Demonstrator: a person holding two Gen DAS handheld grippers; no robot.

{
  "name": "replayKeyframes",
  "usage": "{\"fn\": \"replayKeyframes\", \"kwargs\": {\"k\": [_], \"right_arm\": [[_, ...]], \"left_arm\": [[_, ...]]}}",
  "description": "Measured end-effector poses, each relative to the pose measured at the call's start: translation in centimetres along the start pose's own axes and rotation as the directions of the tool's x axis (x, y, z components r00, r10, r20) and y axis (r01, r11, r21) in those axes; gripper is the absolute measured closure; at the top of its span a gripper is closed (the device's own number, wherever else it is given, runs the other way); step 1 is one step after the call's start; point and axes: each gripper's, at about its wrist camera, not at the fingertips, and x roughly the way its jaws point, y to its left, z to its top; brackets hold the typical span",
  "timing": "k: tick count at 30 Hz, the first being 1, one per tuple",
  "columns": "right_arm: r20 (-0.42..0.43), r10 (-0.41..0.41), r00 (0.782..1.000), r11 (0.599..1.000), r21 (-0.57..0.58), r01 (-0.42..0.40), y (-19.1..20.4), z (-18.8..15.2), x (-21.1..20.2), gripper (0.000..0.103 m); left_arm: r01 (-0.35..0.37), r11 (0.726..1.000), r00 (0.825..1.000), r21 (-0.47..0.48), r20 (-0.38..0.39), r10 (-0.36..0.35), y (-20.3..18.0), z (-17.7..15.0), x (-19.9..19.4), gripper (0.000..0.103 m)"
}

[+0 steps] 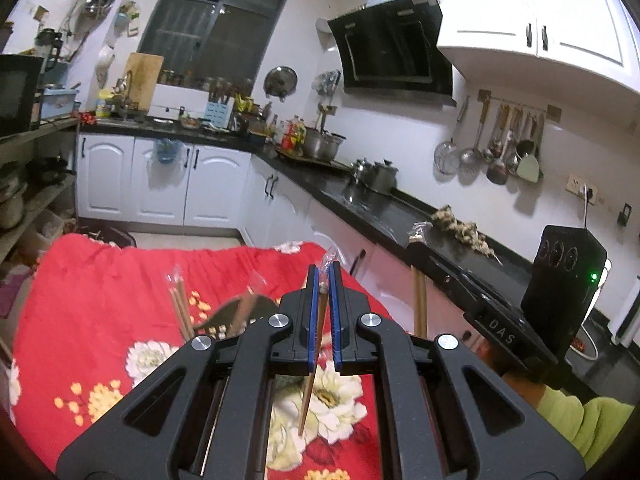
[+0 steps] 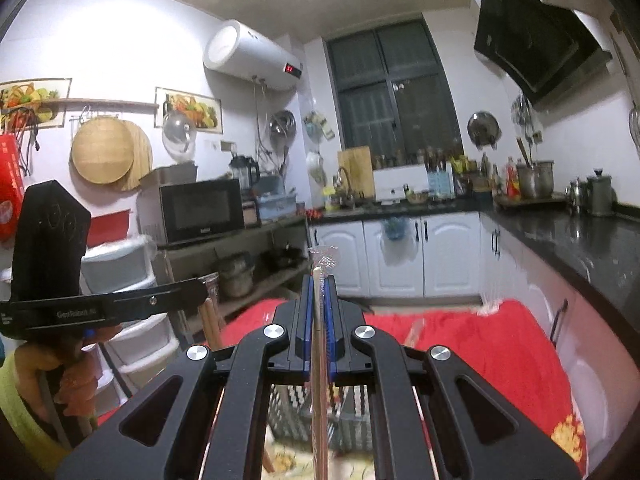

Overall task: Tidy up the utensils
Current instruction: 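Lift the left tool's chopstick above the green holder while the right tool carries its own, then open the left tool to drop its chopstick into the holder while the right tool releases its own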

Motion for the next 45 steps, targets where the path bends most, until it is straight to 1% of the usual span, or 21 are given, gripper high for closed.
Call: {"fn": "replayKeyframes", "kwargs": {"k": [8,10,14,17,24,26,31,34,35,36,37,38,42,45], "right_arm": [[0.064,-0.019,0.998,1.0,-0.016,0.02,-0.5,2.8,2.4,0.097],[0.093,-0.011,0.996,1.0,-0.012,0.012,-0.7,3.4,3.0,0.097],[0.159,-0.018,0.987,1.0,-0.007,0.019,-1.2,4.1,4.5,0.097],[0.189,-0.042,0.981,0.999,0.005,0.042,-1.7,4.1,6.3,0.097],[0.208,-0.094,0.974,0.995,-0.005,0.097,-2.2,2.8,10.2,0.097],[0.201,-0.11,0.973,0.994,0.004,0.112,-2.5,2.3,11.1,0.097],[0.153,-0.136,0.979,0.99,0.06,0.128,-3.7,0.9,13.3,0.097],[0.117,-0.15,0.982,0.987,0.078,0.142,-4.1,0.2,13.8,0.096],[0.102,-0.148,0.984,0.986,0.089,0.139,-4.2,-0.1,13.8,0.094],[0.094,-0.141,0.986,0.986,0.101,0.131,-4.4,-0.3,13.6,0.086],[0.088,-0.138,0.987,0.986,0.108,0.128,-4.6,-0.4,13.5,0.073],[0.082,-0.13,0.988,0.986,0.116,0.12,-4.7,-0.6,13.3,0.068],[0.061,-0.123,0.991,0.986,0.119,0.115,-4.8,-1.0,12.0,0.067],[0.046,-0.113,0.993,0.987,0.122,0.107,-4.8,-1.1,10.7,0.06]], "left_arm": [[-0.051,0.998,0.996,0.026,0.074,0.049,0.7,3.9,0.0,0.1],[-0.066,0.997,0.994,0.032,0.087,0.063,0.7,4.7,0.4,0.1],[-0.123,0.991,0.988,0.059,0.101,0.117,1.0,5.7,1.3,0.1],[-0.159,0.985,0.983,0.073,0.102,0.152,1.4,5.8,1.8,0.1],[-0.211,0.975,0.975,0.068,0.089,0.205,3.2,4.5,3.3,0.1],[-0.23,0.97,0.971,0.076,0.089,0.224,3.6,3.9,3.8,0.1],[-0.25,0.965,0.966,0.077,0.083,0.243,4.3,2.7,4.9,0.1],[-0.255,0.963,0.965,0.088,0.079,0.249,4.5,1.9,5.6,0.1],[-0.255,0.963,0.966,0.09,0.075,0.249,4.5,1.7,5.7,0.1],[-0.255,0.963,0.966,0.088,0.069,0.25,4.7,1.4,5.9,0.1],[-0.25,0.965,0.967,0.083,0.064,0.246,4.8,1.2,5.9,0.1],[-0.247,0.966,0.968,0.076,0.061,0.243,4.8,1.0,5.9,0.1],[-0.24,0.969,0.97,0.057,0.045,0.238,5.1,0.2,5.9,0.099],[-0.236,0.97,0.971,0.054,0.031,0.235,5.0,-0.3,5.7,0.087]]}}
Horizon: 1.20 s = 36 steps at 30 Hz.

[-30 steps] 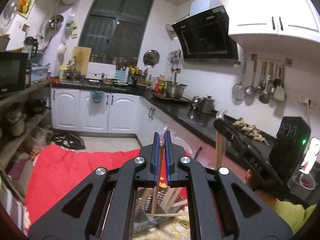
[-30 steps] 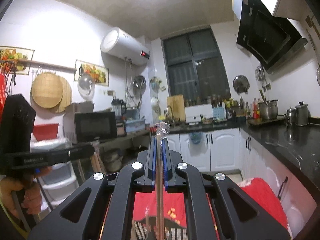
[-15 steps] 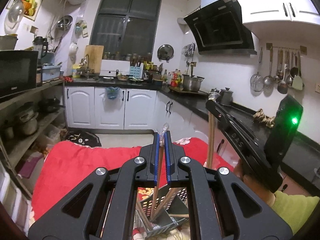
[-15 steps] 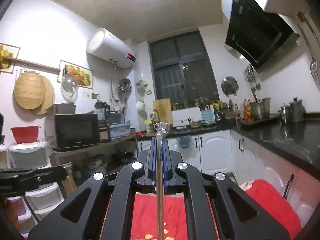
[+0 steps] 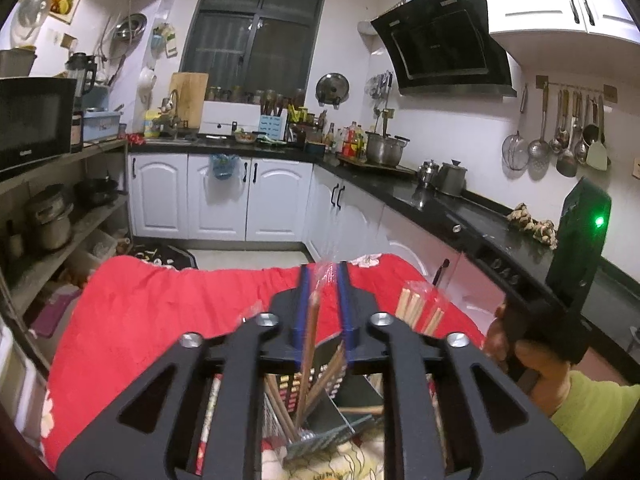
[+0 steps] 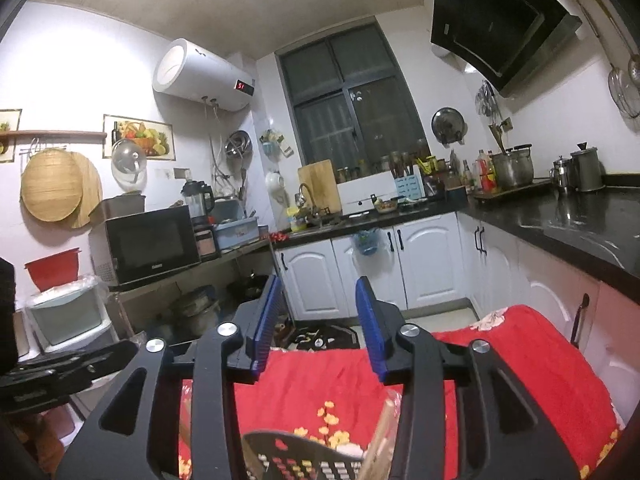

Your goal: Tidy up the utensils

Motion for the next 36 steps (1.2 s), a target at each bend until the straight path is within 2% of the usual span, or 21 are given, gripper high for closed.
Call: {"fn": "replayKeyframes", "kwargs": {"k": [2,9,11,13,19,27,36], "right_arm": [[-0.01,-0.007,1.0,1.0,-0.005,0.007,0.0,0.0,-0.8,0.057],[-0.059,-0.026,0.998,0.998,-0.052,0.023,0.3,-1.0,-4.4,0.043],[-0.066,-0.031,0.997,0.997,-0.074,0.026,0.5,-1.5,-5.4,0.037],[-0.073,-0.039,0.997,0.996,-0.089,0.032,0.6,-2.0,-6.3,0.034],[-0.126,-0.073,0.989,0.992,-0.11,0.059,0.9,-3.8,-8.9,0.021],[-0.199,-0.108,0.974,0.988,-0.128,0.084,1.2,-6.3,-11.5,0.014],[-0.278,-0.157,0.948,0.98,-0.162,0.114,1.1,-9.4,-14.2,0.008]], "left_arm": [[-0.004,1.0,1.0,0.0,0.001,0.004,-0.1,-0.3,-0.4,0.066],[-0.028,1.0,1.0,-0.011,-0.001,0.028,-0.4,-1.6,-2.0,0.03],[-0.035,0.999,0.999,-0.024,-0.006,0.035,-0.4,-2.2,-2.5,0.016],[-0.039,0.999,0.999,-0.031,-0.009,0.038,-0.6,-2.8,-3.0,0.01],[-0.063,0.996,0.998,-0.067,-0.021,0.061,-0.6,-4.9,-4.6,0.01],[-0.079,0.992,0.994,-0.098,-0.085,0.07,-0.9,-7.8,-5.7,0.01],[-0.111,0.991,0.983,-0.07,-0.154,0.099,-2.2,-11.1,-6.7,0.01]]}}
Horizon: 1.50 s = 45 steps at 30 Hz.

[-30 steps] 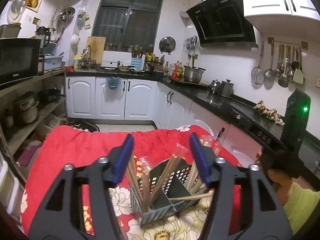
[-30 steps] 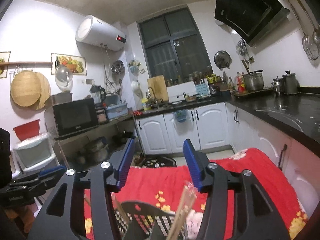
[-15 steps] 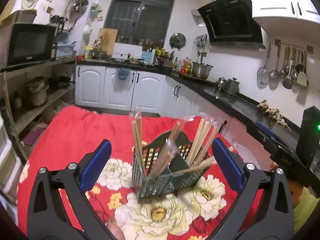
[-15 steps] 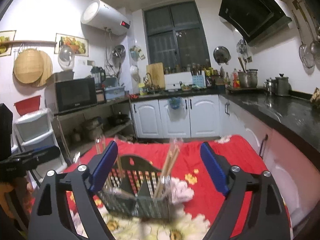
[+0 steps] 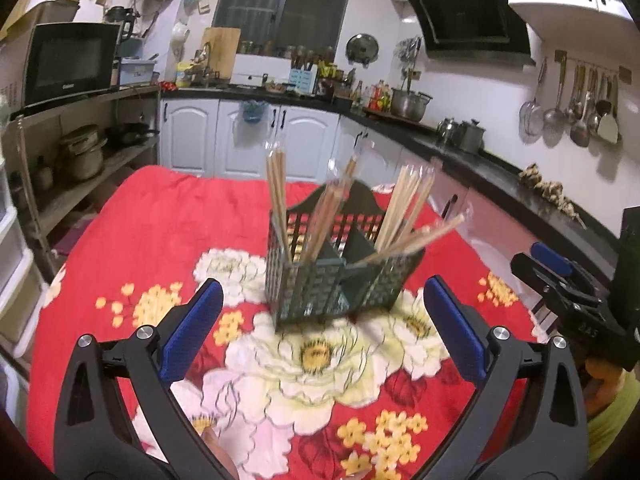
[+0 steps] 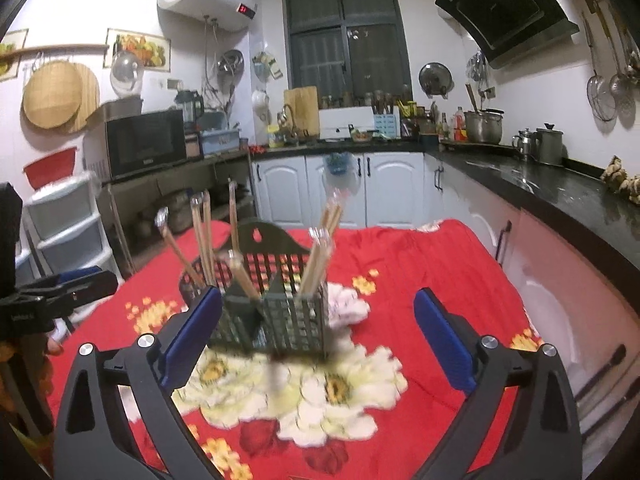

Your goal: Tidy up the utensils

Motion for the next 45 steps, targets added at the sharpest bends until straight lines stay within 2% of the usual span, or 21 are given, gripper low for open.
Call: {"fn": "replayKeyframes", "kwargs": {"k": [6,11,14,18,21,26,29,33,45], "right_arm": [[-0.098,-0.008,0.995,1.0,0.015,0.01,0.0,-2.8,-0.3,0.007],[-0.119,-0.021,0.993,1.0,-0.006,0.02,0.8,-4.7,-0.9,0.006],[-0.081,-0.028,0.996,0.999,-0.03,0.025,1.1,-5.5,-1.6,0.006],[0.03,-0.05,0.998,0.996,-0.075,0.052,1.7,-6.2,-3.2,0.006],[0.122,-0.059,0.991,0.992,-0.099,0.072,2.0,-6.4,-4.5,0.006],[0.22,-0.062,0.973,0.996,-0.056,0.076,1.8,-6.6,-6.0,0.006],[0.258,-0.078,0.963,0.996,-0.028,0.089,1.4,-6.8,-6.4,0.006],[0.272,-0.081,0.959,0.996,-0.013,0.088,1.2,-7.2,-6.6,0.006],[0.219,-0.079,0.973,0.996,-0.011,0.084,1.4,-8.3,-6.0,0.006]], "left_arm": [[-0.03,1.0,0.999,-0.005,-0.044,0.03,-0.3,-2.6,0.0,0.01],[-0.053,0.999,0.997,-0.002,-0.047,0.053,-1.1,-4.7,0.1,0.01],[-0.066,0.998,0.998,0.022,-0.017,0.066,-1.8,-6.0,-0.1,0.01],[-0.096,0.994,0.994,0.047,0.046,0.094,-2.7,-7.1,-0.6,0.01],[-0.093,0.995,0.992,0.048,0.096,0.088,-3.1,-7.3,-1.1,0.01],[-0.09,0.995,0.982,0.046,0.17,0.081,-3.6,-8.0,-2.0,0.01],[-0.098,0.993,0.979,0.062,0.184,0.085,-4.1,-8.5,-2.0,0.01],[-0.139,0.987,0.974,0.077,0.189,0.122,-4.5,-9.2,-1.6,0.01],[-0.13,0.988,0.975,0.079,0.193,0.113,-4.4,-9.4,-1.6,0.01]]}}
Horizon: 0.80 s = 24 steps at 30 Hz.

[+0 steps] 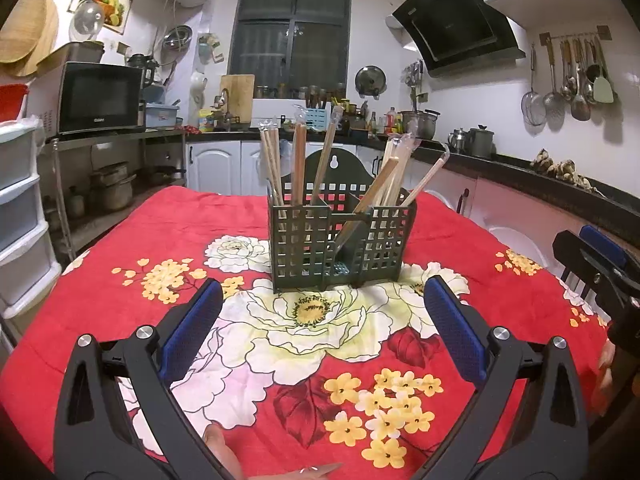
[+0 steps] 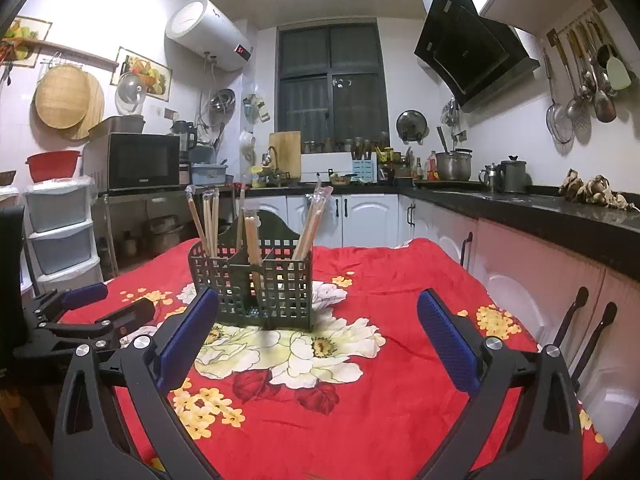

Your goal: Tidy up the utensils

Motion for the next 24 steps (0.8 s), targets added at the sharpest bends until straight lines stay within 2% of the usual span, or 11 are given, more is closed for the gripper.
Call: {"fn": "replayKeyframes", "kwargs": {"k": [24], "right_arm": [[-0.01,0.001,1.0,1.0,0.003,-0.001,0.02,-0.31,0.08,0.006]], "left_arm": [[0.004,1.0,1.0,0.008,0.004,-0.004,-0.23,0.0,-0.12,0.01]]}}
